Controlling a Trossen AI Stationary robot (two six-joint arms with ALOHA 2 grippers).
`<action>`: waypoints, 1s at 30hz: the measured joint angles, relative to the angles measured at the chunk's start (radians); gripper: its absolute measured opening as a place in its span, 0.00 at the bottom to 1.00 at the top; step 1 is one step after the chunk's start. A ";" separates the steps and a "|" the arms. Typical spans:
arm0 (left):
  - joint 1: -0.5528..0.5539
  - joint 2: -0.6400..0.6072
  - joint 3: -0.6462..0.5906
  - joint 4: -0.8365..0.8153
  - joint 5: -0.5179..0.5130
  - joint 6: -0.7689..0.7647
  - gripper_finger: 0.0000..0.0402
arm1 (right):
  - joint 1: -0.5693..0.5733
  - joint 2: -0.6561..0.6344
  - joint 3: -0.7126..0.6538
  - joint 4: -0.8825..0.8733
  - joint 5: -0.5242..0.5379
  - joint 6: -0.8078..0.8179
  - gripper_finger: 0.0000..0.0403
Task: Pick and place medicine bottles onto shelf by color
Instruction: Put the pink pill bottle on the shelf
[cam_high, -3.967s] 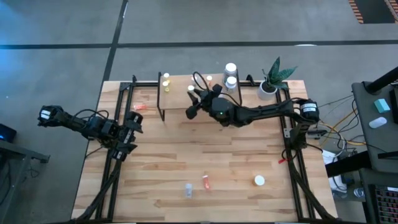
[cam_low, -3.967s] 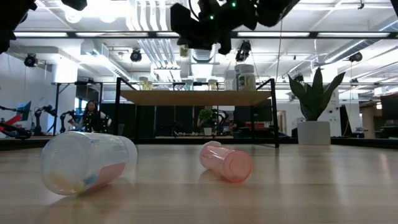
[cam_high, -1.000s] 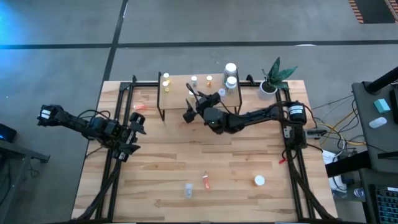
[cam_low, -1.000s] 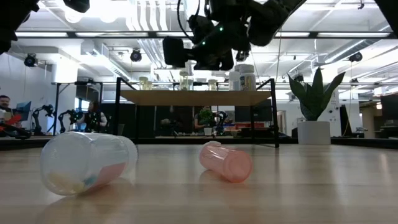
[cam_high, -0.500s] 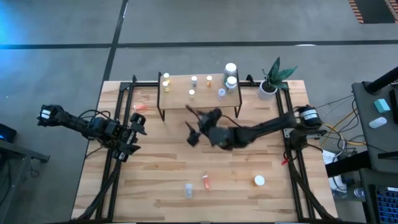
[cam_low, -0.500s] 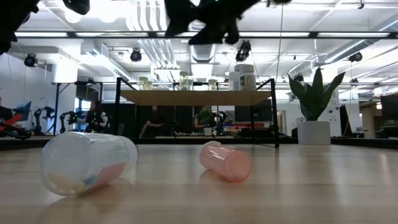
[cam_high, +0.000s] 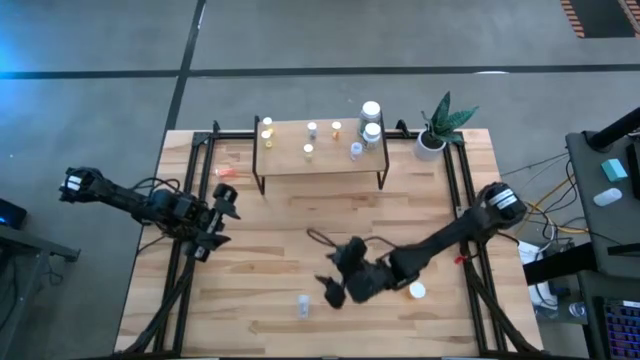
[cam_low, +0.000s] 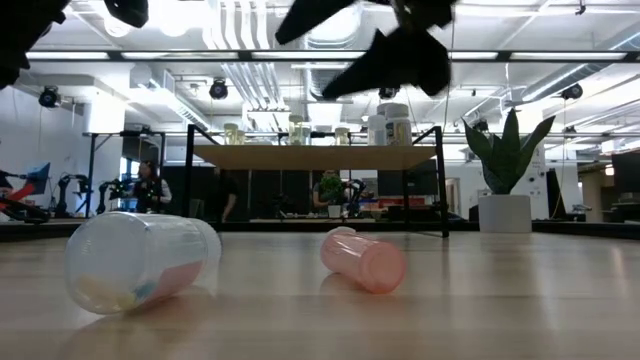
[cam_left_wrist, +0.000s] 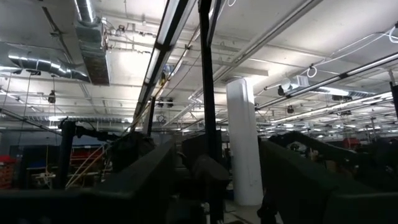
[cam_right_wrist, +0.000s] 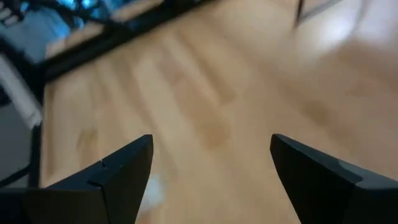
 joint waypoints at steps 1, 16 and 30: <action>0.000 0.001 0.000 0.000 0.000 0.000 0.54 | 0.010 0.014 0.000 -0.010 -0.018 0.032 0.78; 0.000 0.021 0.006 -0.001 0.000 0.001 0.54 | 0.042 0.172 0.126 -0.329 -0.171 0.334 0.78; 0.000 0.031 0.008 0.001 0.000 0.000 0.54 | 0.043 0.435 0.510 -0.696 -0.269 0.365 0.71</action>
